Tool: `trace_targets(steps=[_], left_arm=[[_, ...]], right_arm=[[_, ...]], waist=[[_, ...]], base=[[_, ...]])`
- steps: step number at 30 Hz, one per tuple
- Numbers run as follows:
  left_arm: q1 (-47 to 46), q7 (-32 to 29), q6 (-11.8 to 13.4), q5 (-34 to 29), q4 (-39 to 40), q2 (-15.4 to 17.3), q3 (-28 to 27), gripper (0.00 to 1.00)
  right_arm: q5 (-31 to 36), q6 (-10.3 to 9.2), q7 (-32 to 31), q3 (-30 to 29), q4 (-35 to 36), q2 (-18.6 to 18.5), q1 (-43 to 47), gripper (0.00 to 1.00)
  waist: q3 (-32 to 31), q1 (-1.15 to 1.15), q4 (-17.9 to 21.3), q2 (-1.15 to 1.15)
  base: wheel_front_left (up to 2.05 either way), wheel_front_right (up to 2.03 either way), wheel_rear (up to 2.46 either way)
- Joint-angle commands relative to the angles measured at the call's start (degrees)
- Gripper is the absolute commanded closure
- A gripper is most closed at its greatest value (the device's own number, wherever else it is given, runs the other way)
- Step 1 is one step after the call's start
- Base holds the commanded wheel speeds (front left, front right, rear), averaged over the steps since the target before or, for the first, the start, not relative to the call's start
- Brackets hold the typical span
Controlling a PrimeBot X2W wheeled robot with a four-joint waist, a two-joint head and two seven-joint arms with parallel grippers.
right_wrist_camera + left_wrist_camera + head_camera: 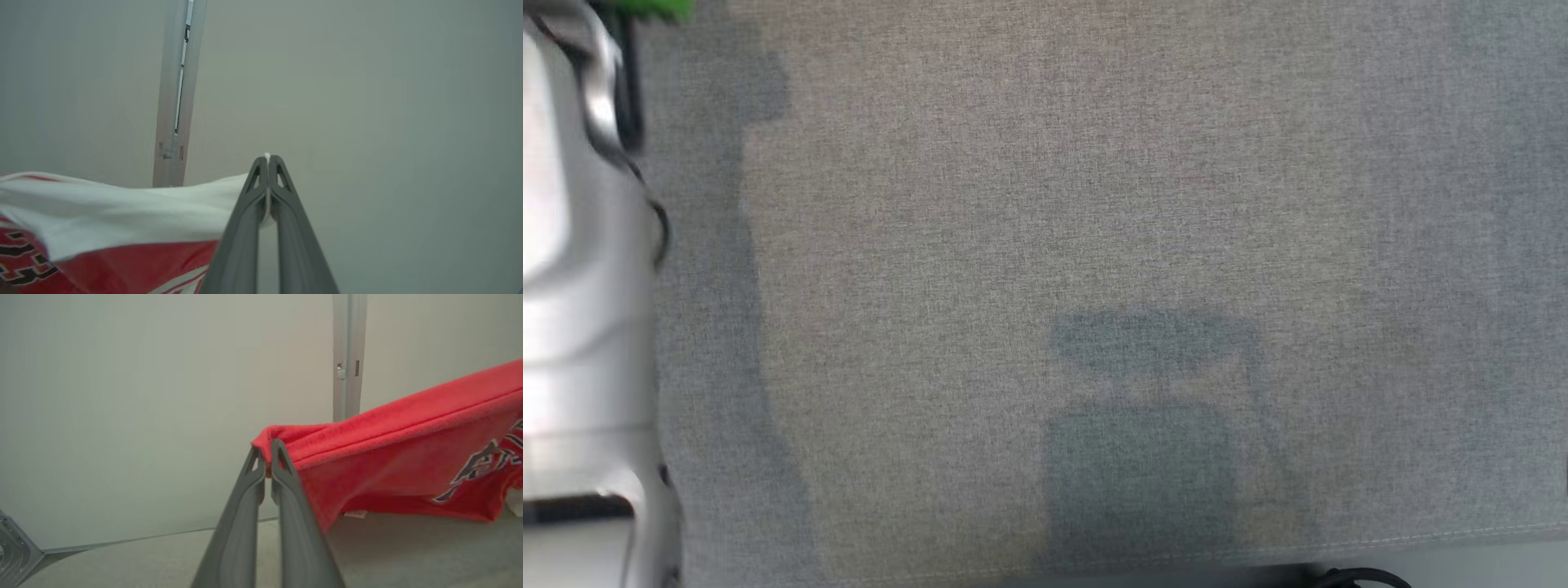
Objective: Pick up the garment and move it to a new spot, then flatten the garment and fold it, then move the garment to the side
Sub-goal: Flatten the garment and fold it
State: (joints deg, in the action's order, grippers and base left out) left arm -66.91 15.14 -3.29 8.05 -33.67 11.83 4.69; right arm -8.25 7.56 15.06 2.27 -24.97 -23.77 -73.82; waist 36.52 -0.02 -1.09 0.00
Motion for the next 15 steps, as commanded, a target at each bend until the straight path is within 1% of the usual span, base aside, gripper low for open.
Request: trace_targets(steps=[1, 5, 6, 7, 9, 11, 13, 15], left_arm=[[6.53, -0.05, -0.41, 0.87, 0.59, -0.97, -1.37, 1.00], [21.12, -0.04, -1.42, 1.80, 1.16, -4.03, -4.65, 1.00], [21.12, -0.04, -1.42, 1.80, 1.16, -4.03, -4.65, 1.00], [24.89, -0.04, -1.80, 1.52, 1.02, -4.68, -5.03, 1.00], [31.18, -0.08, -2.31, 2.27, 0.28, -6.13, -6.55, 1.00], [37.53, -0.11, -3.05, 1.95, -1.53, -7.18, -6.47, 1.00], [42.62, -0.15, -3.40, 2.65, -2.40, -7.80, -7.48, 1.00], [46.67, -0.29, -3.47, 3.47, -2.80, -8.31, -8.26, 1.00]], right_arm=[[-2.66, -0.15, 0.15, -0.29, 2.26, -1.03, 6.77, 1.00], [-7.45, -0.15, 0.14, 0.83, 5.67, -0.52, 23.69, 1.00], [-7.45, -0.15, 0.14, 0.83, 5.67, -0.52, 23.69, 1.00], [-7.88, -0.15, 0.14, 1.10, 5.97, -0.69, 27.75, 1.00], [-9.86, -0.16, 0.15, 0.43, 5.09, 0.30, 35.00, 1.00], [-10.85, -0.16, 0.15, 1.41, 4.12, 0.71, 41.54, 1.00], [-10.95, -0.15, 0.15, 2.80, 2.63, 0.78, 47.18, 1.00], [-12.39, -0.16, 0.14, 2.40, 0.94, 1.69, 51.77, 1.00]], waist=[[-1.25, 0.02, 0.11, 0.00], [-6.37, 0.02, 0.56, 0.00], [-6.37, 0.02, 0.56, 0.00], [-8.07, 0.02, 0.69, 0.00], [-11.58, 0.02, 1.16, 0.00], [-14.95, 0.02, 1.53, 0.00], [-18.51, 0.02, 2.12, 0.00], [-21.41, 0.02, 2.78, 0.00]], base=[[0.00, 0.00, 0.00], [0.00, 0.00, 0.00], [0.00, 0.00, 0.00], [0.00, 0.00, 0.00], [0.00, 0.00, 0.00], [0.00, 0.00, 0.00], [0.00, 0.00, 0.00], [0.00, 0.00, 0.00]])
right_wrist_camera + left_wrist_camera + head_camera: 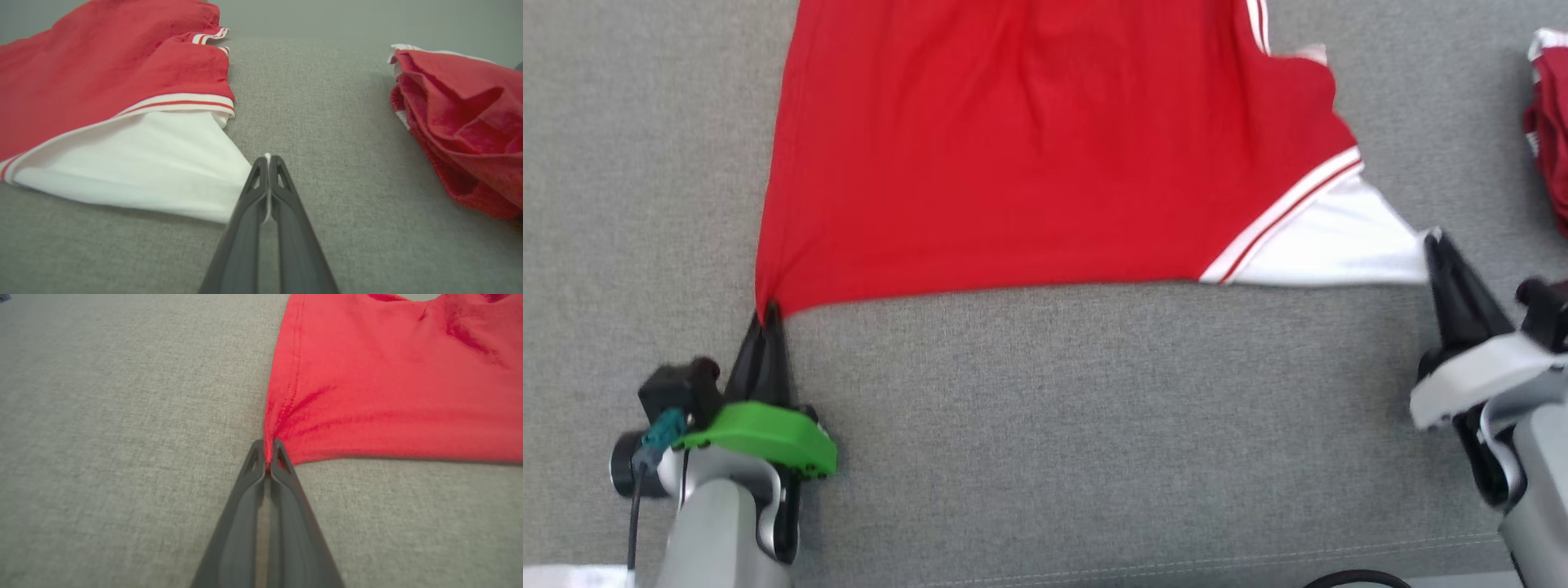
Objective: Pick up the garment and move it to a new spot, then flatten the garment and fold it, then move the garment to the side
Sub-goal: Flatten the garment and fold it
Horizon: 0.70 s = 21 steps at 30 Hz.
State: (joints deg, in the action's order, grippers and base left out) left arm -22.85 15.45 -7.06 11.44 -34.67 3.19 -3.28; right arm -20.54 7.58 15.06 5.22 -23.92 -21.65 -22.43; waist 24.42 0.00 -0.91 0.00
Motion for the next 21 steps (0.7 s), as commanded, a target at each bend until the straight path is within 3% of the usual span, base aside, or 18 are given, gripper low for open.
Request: trace_targets(steps=[1, 5, 10, 21], left_arm=[[4.61, -0.60, 0.15, 0.07, -1.90, 0.17, -0.34, 1.00], [11.63, -0.59, 0.15, 2.90, -2.16, 0.07, -2.05, 1.00], [21.72, -0.60, 0.20, 6.11, -2.90, -0.09, 1.53, 1.00], [29.76, -0.37, 2.01, 8.60, -0.05, -0.02, 5.66, 1.00]], right_arm=[[0.12, -0.17, 0.14, 0.45, -0.88, -0.25, 2.65, 1.00], [-0.50, -0.21, 0.14, 1.40, -3.55, 0.12, 8.67, 1.00], [-1.20, -0.21, 0.14, 4.19, -5.87, 0.29, 16.78, 1.00], [-4.73, -0.19, 0.14, 6.68, -5.54, -1.97, 25.69, 1.00]], waist=[[-10.72, 0.00, 2.99, 0.00], [-16.20, 0.00, 4.33, 0.00], [-22.61, 0.00, 4.75, 0.00], [-25.62, 0.00, 2.27, 0.00]], base=[[0.00, 0.00, 0.00], [0.00, 0.00, 0.00], [0.00, 0.00, 0.00], [0.00, 0.00, 0.00]])
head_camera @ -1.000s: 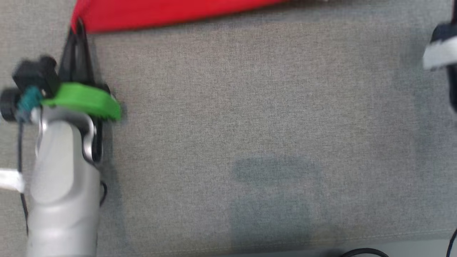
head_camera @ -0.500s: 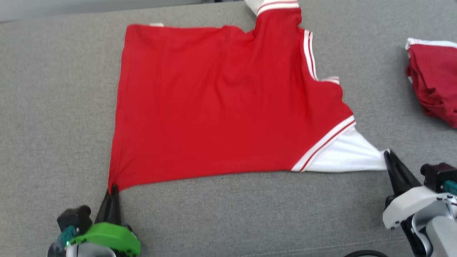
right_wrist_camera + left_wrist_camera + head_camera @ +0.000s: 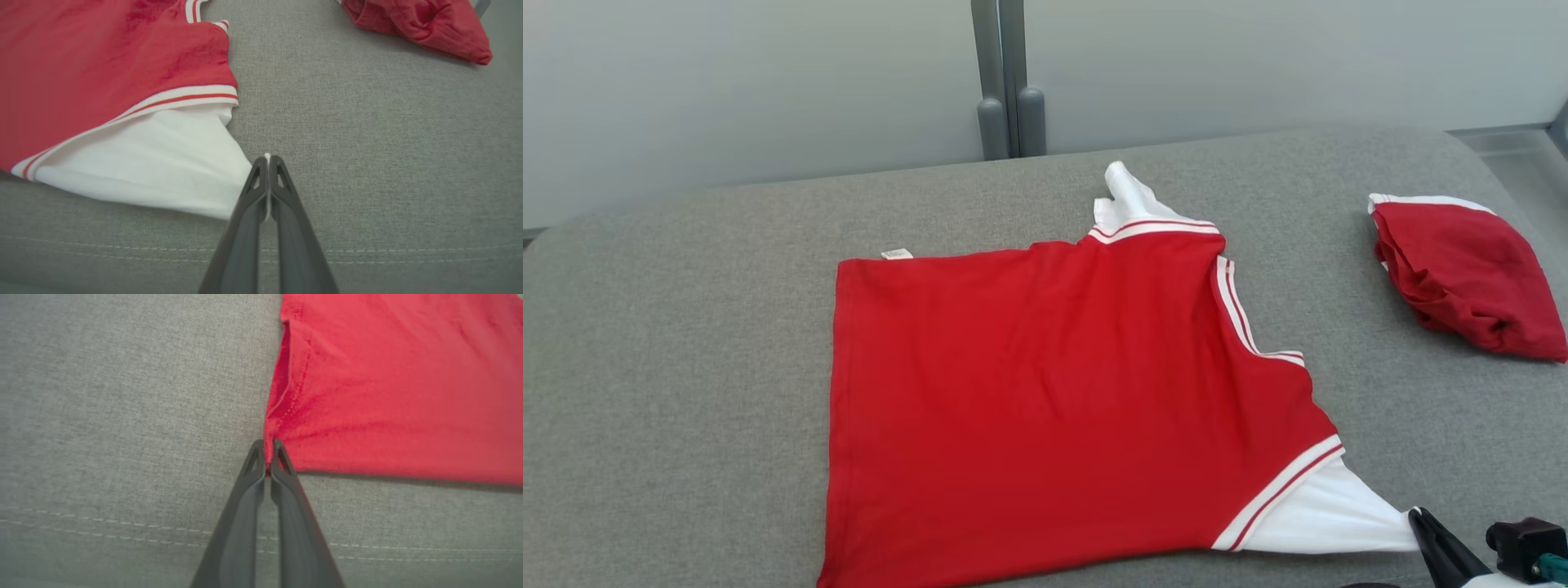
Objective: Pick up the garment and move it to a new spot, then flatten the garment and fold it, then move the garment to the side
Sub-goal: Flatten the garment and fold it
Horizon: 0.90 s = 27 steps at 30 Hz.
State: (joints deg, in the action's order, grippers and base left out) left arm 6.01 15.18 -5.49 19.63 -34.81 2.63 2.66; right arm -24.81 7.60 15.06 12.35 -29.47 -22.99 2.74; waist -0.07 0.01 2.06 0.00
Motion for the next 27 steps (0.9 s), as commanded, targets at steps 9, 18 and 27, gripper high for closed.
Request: trace_targets(steps=[9, 18, 27], left_arm=[[-2.03, -0.06, -0.28, -2.19, 9.77, 0.48, 0.67, 1.00], [-11.37, -0.06, 0.59, -4.52, 9.11, 0.45, 3.78, 1.00], [-21.80, -0.07, 3.82, -5.15, 3.34, 0.44, 6.23, 1.00]], right_arm=[[1.41, -0.18, 0.14, -3.45, 6.69, 0.09, -1.94, 1.00], [4.58, -0.17, 0.14, -2.98, 3.11, 2.20, -13.43, 1.00], [7.76, -0.17, 0.14, -1.78, -4.34, 3.25, -26.40, 1.00]], waist=[[-0.09, -0.01, -1.74, 0.00], [3.90, -0.01, -2.11, 0.00], [10.79, -0.01, -3.76, 0.00]], base=[[0.00, 0.00, 0.00], [0.00, 0.00, 0.00], [0.00, 0.00, 0.00]])
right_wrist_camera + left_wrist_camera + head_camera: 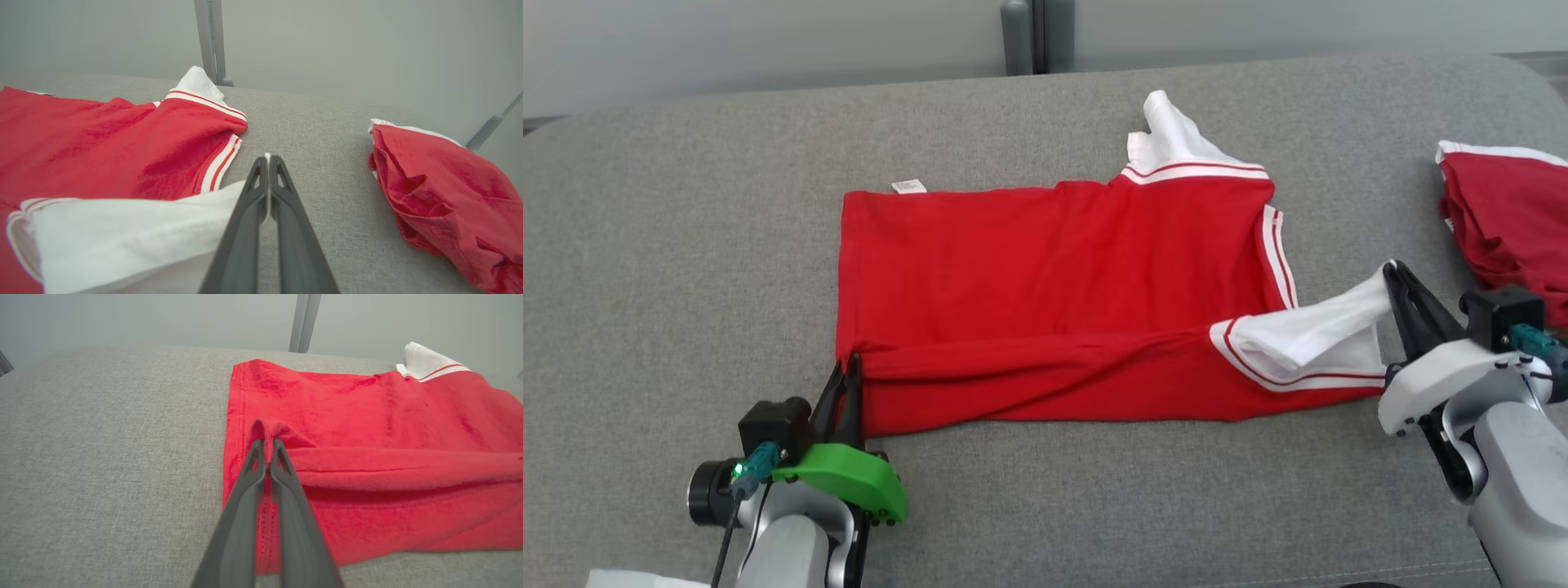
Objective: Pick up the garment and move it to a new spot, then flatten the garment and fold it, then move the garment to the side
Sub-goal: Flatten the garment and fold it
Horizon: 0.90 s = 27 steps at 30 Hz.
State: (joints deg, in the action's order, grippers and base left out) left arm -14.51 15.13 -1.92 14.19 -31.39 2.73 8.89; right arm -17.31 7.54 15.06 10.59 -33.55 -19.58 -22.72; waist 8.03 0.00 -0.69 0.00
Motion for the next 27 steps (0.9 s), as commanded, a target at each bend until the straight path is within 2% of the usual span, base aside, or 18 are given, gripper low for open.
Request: trace_targets(steps=[1, 12, 19, 20, 21, 22, 27], left_arm=[[-2.15, -0.02, 0.38, 0.37, -0.54, 0.33, 0.32, 1.00], [-8.01, -0.02, 2.60, 1.57, -2.60, 0.33, 2.12, 1.00], [-10.61, -0.02, 3.51, -0.11, -2.93, 0.35, 1.73, 1.00], [-10.78, -0.02, 3.62, -0.30, -3.07, 0.34, 1.70, 1.00], [-10.88, -0.02, 3.96, -0.23, -2.93, 0.35, 1.42, 0.51], [-10.76, -0.02, 4.06, -0.14, -2.76, 0.35, 1.30, 0.00], [-7.14, -0.02, 5.43, 0.46, -0.32, 0.34, 0.43, 0.00]], right_arm=[[0.43, -0.11, 0.14, 0.03, -0.92, -0.12, -2.06, 1.00], [3.11, -0.11, 0.14, -0.85, -5.81, 1.87, -10.65, 1.00], [4.95, -0.11, 0.14, -1.77, -7.76, 2.74, -14.02, 1.00], [5.36, -0.11, 0.14, -2.66, -7.70, 2.85, -14.26, 0.59], [5.86, -0.11, 0.14, -3.61, -8.06, 3.14, -14.26, 0.00], [6.16, -0.11, 0.14, -4.40, -8.21, 3.65, -14.19, 0.00], [7.44, -0.11, 0.14, -9.21, -2.05, 4.33, -10.24, 0.00]], waist=[[3.34, 0.00, -1.17, 0.00], [8.06, 0.00, -2.30, 0.00], [9.42, 0.00, -2.33, 0.00], [9.43, 0.00, -2.27, 0.00], [9.32, 0.00, -2.19, 0.00], [9.09, 0.00, -2.10, 0.00], [6.92, 0.00, -1.77, 0.00]], base=[[0.00, 0.00, 0.00], [0.00, 0.00, 0.00], [0.00, 0.00, 0.00], [0.00, 0.00, 0.00], [0.00, 0.00, 0.00], [0.00, 0.00, 0.00], [0.00, 0.00, 0.00]])
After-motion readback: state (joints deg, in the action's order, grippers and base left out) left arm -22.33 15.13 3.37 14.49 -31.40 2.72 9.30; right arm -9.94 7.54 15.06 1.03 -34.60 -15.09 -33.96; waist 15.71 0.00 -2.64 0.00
